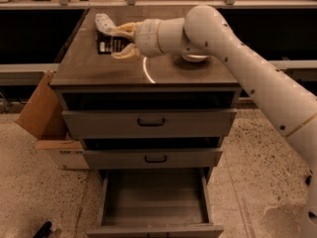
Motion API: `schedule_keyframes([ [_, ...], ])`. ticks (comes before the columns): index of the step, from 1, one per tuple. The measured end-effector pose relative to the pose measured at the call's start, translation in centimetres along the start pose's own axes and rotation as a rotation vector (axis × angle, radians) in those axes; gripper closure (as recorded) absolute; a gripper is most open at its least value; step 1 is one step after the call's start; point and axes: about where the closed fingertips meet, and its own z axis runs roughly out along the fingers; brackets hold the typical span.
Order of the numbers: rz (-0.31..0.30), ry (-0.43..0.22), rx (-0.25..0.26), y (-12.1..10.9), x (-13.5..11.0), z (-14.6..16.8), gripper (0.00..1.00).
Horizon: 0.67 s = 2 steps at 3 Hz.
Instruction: Pick rxbar chocolate from bottom drawer and place on counter
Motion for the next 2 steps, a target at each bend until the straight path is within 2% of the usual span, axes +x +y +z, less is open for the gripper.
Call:
schedule_keyframes([
  [1,0.051,0.001,-0.022,-0.4,0.6,1.5,0.82],
  [2,0.096,0.004,-0.046,-0.6,1.5,2.7,0.59],
])
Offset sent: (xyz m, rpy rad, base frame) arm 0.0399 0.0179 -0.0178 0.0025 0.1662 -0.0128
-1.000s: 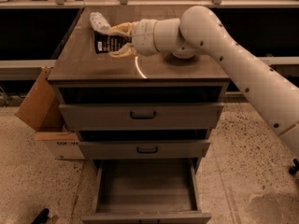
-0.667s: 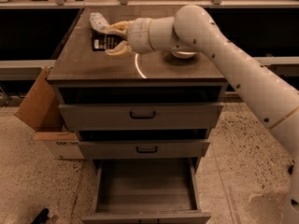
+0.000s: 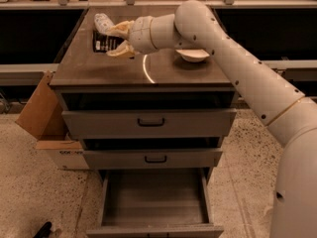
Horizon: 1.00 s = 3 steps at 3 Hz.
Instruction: Pick rxbar chocolate from bottom drawer and place on counter
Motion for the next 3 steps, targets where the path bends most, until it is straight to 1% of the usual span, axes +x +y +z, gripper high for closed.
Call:
schedule_keyframes([
  [2,0.057,0.003,-0.020,-0.4,1.6,1.4,0.12],
  [3,0.074,0.002,-0.027,-0.5,2.2,1.8,0.00],
])
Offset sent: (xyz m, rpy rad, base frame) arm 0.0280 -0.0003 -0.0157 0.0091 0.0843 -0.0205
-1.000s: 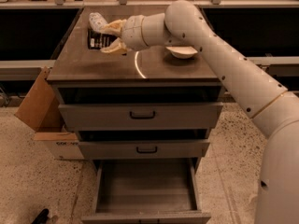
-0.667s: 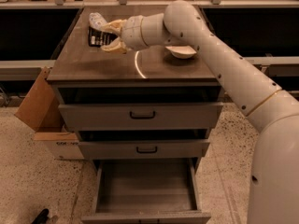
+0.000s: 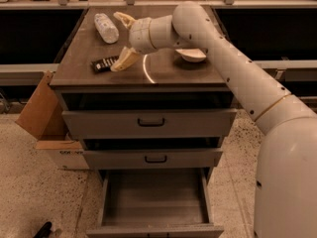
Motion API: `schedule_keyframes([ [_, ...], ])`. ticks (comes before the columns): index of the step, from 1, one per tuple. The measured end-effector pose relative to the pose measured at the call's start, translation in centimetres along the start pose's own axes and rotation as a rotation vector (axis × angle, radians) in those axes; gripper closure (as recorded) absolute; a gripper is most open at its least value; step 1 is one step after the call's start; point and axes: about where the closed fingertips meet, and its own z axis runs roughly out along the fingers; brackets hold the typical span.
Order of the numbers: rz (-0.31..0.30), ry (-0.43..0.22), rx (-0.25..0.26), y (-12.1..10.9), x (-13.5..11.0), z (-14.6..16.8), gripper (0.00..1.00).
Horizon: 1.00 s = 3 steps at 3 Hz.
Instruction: Pick rxbar chocolate from bottom drawer and place on counter
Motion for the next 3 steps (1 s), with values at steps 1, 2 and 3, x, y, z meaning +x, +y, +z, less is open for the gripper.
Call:
schedule_keyframes([
  [1,0.001,0.000,0.000,0.0,0.0,0.0,0.00],
  [2,-0.002,0.034,0.062,-0.6,0.4,-2.7,0.00],
  [3,-0.022,0.095,0.166,-1.4,0.3,-7.7,0.00],
])
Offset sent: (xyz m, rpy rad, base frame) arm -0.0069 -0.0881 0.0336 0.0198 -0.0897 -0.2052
